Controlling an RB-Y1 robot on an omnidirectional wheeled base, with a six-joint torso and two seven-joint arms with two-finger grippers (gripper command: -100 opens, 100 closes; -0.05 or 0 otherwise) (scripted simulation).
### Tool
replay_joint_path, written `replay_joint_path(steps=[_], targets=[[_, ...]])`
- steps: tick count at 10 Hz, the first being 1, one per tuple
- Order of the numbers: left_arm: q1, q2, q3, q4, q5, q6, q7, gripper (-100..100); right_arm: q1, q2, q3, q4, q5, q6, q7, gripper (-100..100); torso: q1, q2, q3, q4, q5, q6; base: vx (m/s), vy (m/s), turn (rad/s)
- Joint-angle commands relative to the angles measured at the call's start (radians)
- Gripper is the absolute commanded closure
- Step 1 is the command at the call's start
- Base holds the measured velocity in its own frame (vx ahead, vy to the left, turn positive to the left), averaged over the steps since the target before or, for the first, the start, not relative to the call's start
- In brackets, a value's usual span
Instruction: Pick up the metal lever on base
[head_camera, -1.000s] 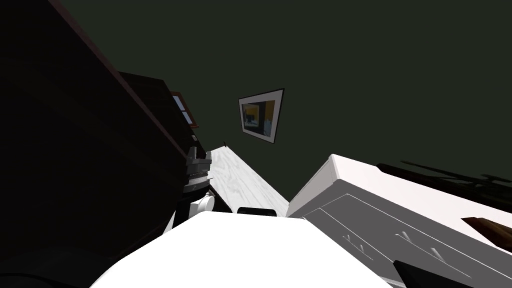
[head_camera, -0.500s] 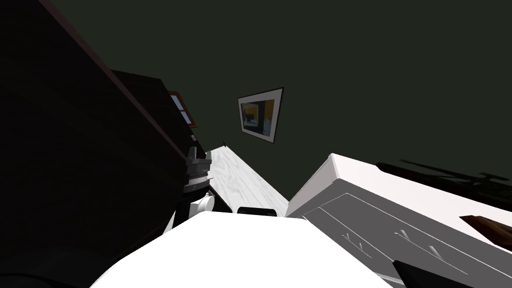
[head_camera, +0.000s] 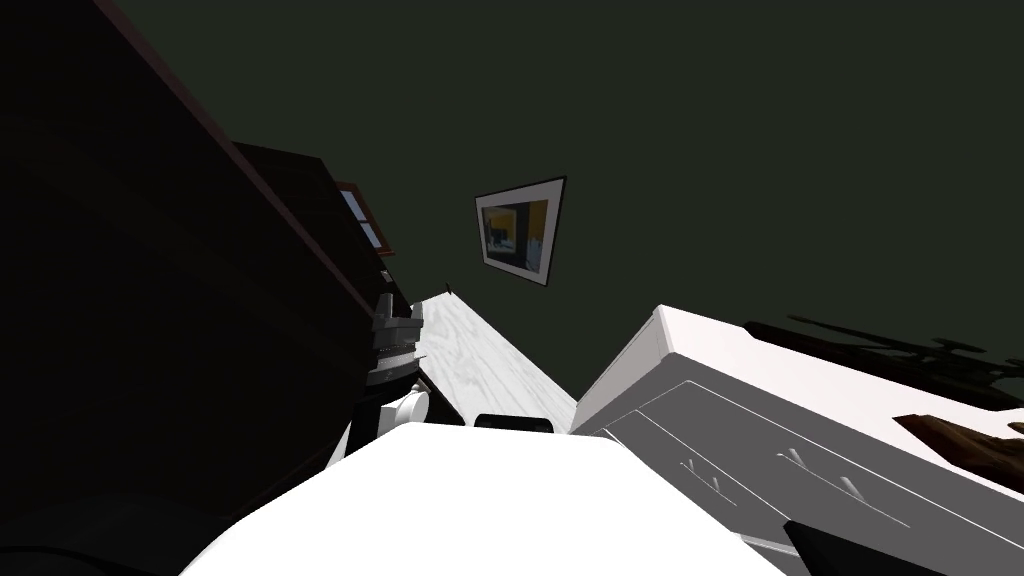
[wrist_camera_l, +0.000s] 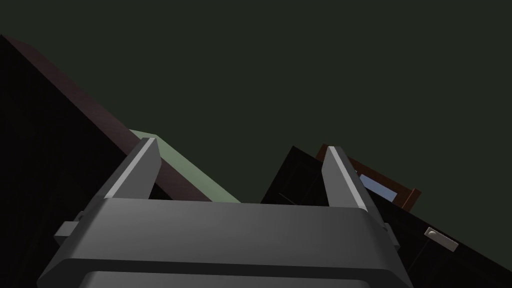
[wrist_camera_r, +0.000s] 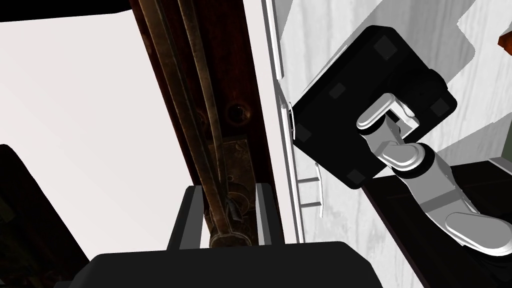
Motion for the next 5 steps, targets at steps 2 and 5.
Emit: replay_joint_path(steps=[2,5], targets=[[0.0,0.0,0.0,0.0,0.0,0.0,0.0,0,0.0,0.0,0.0,0.0,0.0,0.0,0.0,100,0.0,0.0,0.0,0.0,0.0,0.0,0.0,0.0,0.0],[0.0,0.0,0.0,0.0,0.0,0.0,0.0,0,-0.008,-0.024,0.016,-0.028,-0.012,0.0,-0.007,100,0.0,0.0,0.0,0.0,0.0,0.0,0.004,-0.002,0.01]])
